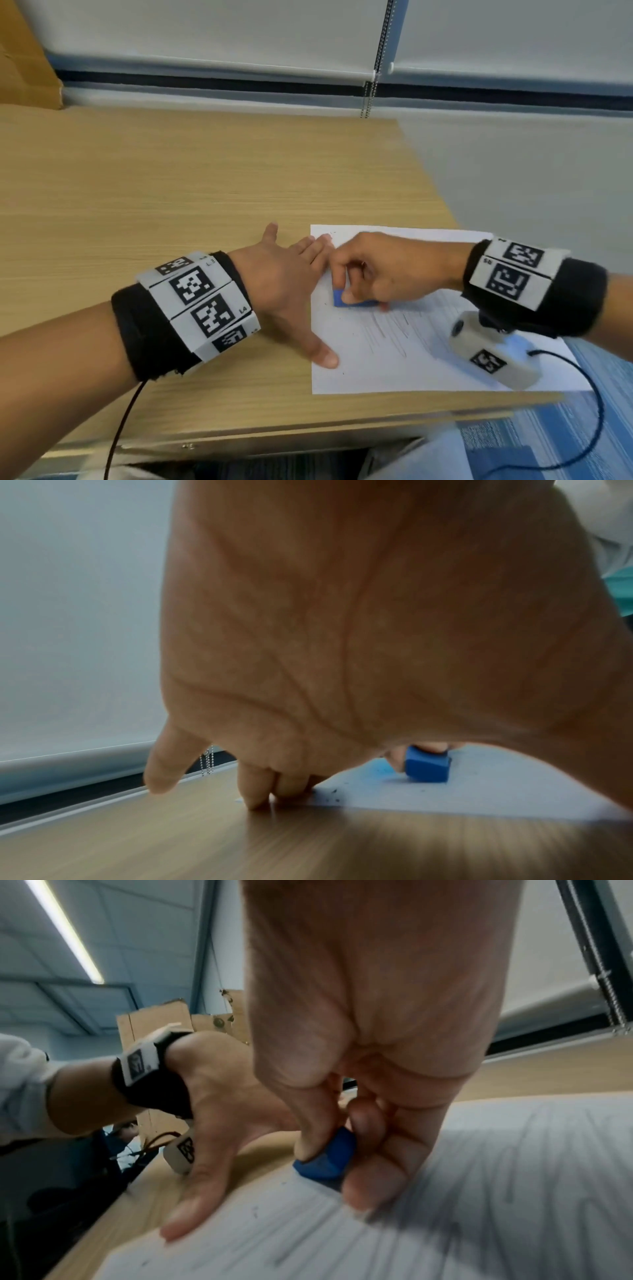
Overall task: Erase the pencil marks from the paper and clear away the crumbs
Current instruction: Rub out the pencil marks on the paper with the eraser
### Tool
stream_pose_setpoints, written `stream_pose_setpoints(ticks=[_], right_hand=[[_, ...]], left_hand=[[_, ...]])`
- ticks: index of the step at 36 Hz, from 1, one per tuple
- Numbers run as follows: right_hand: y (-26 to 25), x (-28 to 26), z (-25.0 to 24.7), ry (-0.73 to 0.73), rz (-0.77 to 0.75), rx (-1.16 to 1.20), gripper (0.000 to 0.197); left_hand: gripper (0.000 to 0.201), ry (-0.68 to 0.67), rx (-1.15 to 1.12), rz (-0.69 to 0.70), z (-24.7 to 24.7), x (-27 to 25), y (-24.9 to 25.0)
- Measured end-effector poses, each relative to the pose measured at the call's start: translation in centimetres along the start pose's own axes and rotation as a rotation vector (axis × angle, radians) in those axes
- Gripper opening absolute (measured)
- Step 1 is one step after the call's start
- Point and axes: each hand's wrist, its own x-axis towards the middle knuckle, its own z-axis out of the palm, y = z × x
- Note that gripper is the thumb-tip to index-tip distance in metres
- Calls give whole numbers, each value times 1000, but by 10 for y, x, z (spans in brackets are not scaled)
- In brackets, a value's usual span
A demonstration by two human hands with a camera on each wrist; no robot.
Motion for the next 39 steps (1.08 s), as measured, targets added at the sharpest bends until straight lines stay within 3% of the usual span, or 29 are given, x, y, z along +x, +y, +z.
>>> stream_pose_setpoints(ticks=[2, 7, 13, 20, 25, 27, 32, 39], right_hand=[[-2, 1, 0, -9, -4, -29, 4], [5, 13, -13, 181, 42, -104, 5], [-12, -8, 17, -77, -64, -27, 9], [-7, -3, -2, 45, 20, -42, 4], [-17, -17, 25, -233, -62, -21, 3], [-18, -13, 22, -218, -57, -46, 3], [-9, -4, 4, -12, -23, -26, 2], [-13, -12, 14, -215, -71, -87, 5]], left_hand=[[144, -2, 4, 4, 0, 1, 0], [147, -13, 7, -6, 2, 1, -1], [139, -30, 34, 13, -2, 3, 1], [144, -30, 22, -2, 0, 2, 0], [149, -17, 50, -17, 0, 4, 2], [148, -22, 49, -13, -1, 3, 2], [143, -44, 20, -20, -4, -1, 3], [147, -21, 44, -22, -1, 0, 3]])
